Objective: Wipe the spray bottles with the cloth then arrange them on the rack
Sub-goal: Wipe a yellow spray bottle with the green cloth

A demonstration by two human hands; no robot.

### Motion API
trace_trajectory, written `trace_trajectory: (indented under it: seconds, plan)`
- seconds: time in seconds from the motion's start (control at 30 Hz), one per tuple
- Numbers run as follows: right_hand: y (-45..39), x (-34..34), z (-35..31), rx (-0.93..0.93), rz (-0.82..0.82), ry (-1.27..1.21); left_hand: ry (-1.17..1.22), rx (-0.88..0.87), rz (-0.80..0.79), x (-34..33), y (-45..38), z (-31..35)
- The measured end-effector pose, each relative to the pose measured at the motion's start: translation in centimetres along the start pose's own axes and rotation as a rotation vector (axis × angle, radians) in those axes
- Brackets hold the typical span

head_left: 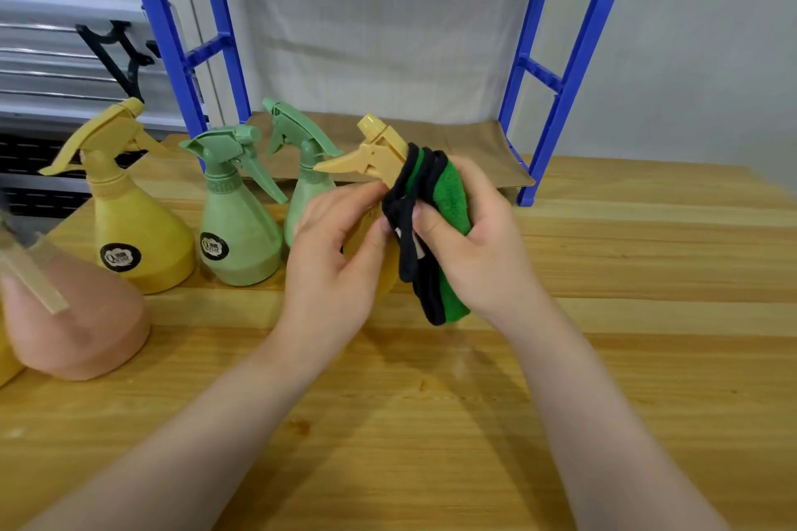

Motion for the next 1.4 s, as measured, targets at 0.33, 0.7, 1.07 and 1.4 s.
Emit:
trace_trajectory:
  seconds: [0.33, 0.7, 1.07, 1.4]
  plan:
    - [0.9, 0.8, -1.4, 0.132, 0.241, 0.304, 0.144, 0.087, -0.025, -0.3, 0.2, 0.5]
    - [0.7, 0.4, -0.9, 0.022, 0.187, 0.061, 0.229, 0.165, -0.030, -0.3, -0.3, -0.1]
    - [0.8, 0.3, -0.3, -0.024, 0.251, -0.020, 0.190, 0.174, -0.060, -0.8, 0.1, -0.6]
    - [0.8, -0.7, 1.0, -0.349, 0.118, -0.714, 0.166, 0.145, 0.046, -0.1, 0.2, -0.2]
Point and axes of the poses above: each hand's wrist, its own y-axis away from the middle knuckle, its own x-axis out of the back of the hand, z = x × y, the point moved 6 cm from there along -y, towards the middle knuckle, and after that the axes turned 1 degree about y, right-handed, at the moved point
